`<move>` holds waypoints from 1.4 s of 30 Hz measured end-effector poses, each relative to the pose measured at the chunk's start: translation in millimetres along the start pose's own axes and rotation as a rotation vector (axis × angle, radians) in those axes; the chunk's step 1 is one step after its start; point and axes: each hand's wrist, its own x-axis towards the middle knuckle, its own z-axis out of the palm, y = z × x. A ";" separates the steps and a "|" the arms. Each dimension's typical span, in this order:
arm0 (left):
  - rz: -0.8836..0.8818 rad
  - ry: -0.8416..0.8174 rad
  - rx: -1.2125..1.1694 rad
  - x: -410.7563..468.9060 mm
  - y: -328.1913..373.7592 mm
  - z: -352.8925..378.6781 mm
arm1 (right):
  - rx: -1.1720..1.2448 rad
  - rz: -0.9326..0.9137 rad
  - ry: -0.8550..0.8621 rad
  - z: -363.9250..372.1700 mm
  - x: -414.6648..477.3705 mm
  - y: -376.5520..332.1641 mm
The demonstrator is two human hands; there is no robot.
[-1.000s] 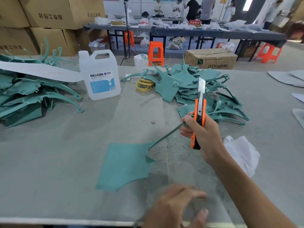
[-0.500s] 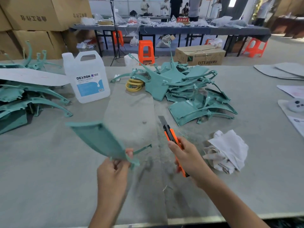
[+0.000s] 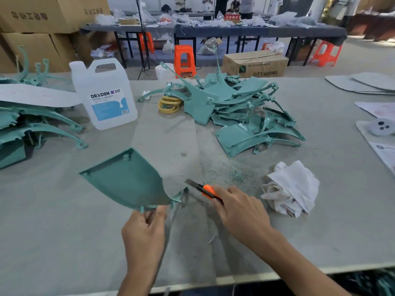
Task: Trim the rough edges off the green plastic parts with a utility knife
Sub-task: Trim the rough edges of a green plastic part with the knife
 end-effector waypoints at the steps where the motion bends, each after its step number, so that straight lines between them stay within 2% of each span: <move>1: -0.004 -0.002 -0.001 -0.3 -1.9 0.3 | 0.027 0.012 0.001 -0.6 0.6 1.2; 12: 0.026 -0.001 -0.013 -1.9 -10.8 0.5 | 0.139 0.077 -0.050 5.1 1.7 -4.1; 16: 0.034 0.002 -0.010 -2.2 -15.3 1.5 | 0.099 0.132 -0.150 4.5 4.2 -5.7; 21: 0.045 -0.003 0.002 -1.8 -19.0 2.0 | 0.121 0.094 -0.136 -2.3 3.5 -14.9; 28: 0.090 0.010 0.013 -7.4 -16.0 4.1 | 0.096 0.156 -0.200 -1.6 1.6 -28.0; 33: 0.052 -0.006 -0.088 -4.1 -10.0 2.7 | 0.112 0.144 -0.195 -5.9 1.5 -24.2; 35: 0.004 -0.009 -0.199 -3.1 -0.2 2.8 | 0.212 0.145 -0.153 -6.2 -0.4 -16.0; 39: -0.078 -0.041 -0.449 -4.6 20.8 3.7 | 0.830 0.270 -0.034 -7.1 -5.8 -13.3; 42: -0.138 -0.100 -0.562 -3.9 31.9 5.6 | 1.133 0.283 -0.084 -10.2 -3.1 -19.4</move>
